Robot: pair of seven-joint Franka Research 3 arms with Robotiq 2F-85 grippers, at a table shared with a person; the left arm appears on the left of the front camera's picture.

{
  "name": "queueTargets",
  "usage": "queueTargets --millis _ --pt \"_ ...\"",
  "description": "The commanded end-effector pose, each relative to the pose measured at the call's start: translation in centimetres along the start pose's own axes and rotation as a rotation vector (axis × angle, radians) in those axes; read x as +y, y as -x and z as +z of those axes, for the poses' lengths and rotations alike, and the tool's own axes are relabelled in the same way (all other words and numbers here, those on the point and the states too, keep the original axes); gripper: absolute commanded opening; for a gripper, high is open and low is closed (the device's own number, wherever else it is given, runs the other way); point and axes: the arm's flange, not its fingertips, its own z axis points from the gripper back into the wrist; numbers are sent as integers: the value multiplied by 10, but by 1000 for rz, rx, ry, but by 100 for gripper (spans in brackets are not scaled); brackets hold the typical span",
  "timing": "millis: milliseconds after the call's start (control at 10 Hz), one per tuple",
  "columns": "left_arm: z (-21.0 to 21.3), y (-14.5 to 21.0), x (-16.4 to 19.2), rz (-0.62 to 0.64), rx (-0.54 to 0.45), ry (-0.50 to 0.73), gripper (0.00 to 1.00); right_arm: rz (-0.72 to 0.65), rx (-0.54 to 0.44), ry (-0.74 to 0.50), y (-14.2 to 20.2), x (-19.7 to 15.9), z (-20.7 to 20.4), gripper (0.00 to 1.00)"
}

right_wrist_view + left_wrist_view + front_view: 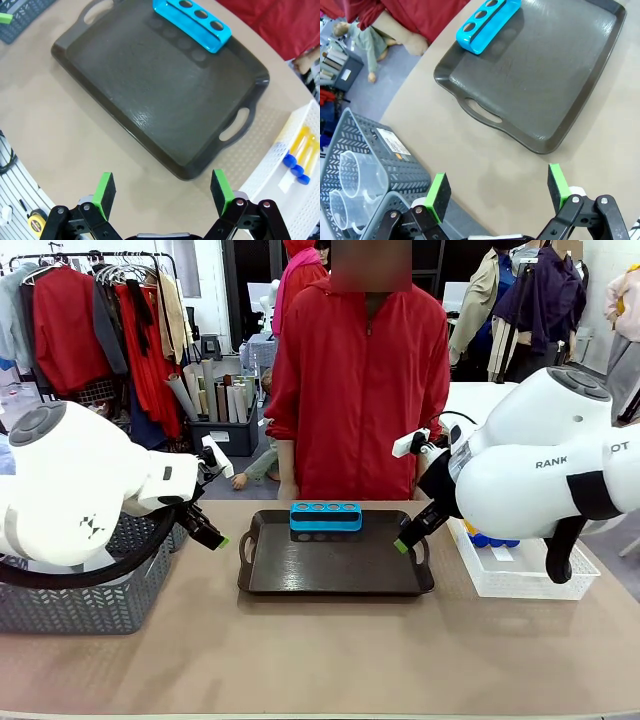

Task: Prepare the laboratory tools.
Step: Pick up one Large Measuring Cup and place it on the Handle tray.

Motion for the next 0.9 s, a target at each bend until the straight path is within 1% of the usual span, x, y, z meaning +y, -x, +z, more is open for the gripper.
queueTargets --millis 0,100,200,400,500,600,700,800 --pt "2 -3 -1 15 -2 -11 100 -7 -3 -11 5 -1 2 100" --pt "0 0 0 0 0 0 100 0 0 0 0 0 0 100" --pt "11 -6 2 -21 6 105 100 22 -12 -76 -4 1 4 100" --pt "31 -16 10 -32 38 233 100 31 -13 -149 -11 -2 12 100" --pt "41 -20 16 -27 40 322 100 30 -17 -187 -15 -5 19 100" --pt "53 -26 21 -40 28 374 100 37 -24 -217 -20 -9 30 100" --pt "70 -30 28 -54 -6 401 100 50 -37 -267 -26 -12 50 100" --pt "87 -33 33 -78 -48 441 100 36 -50 -285 -32 -22 69 100"
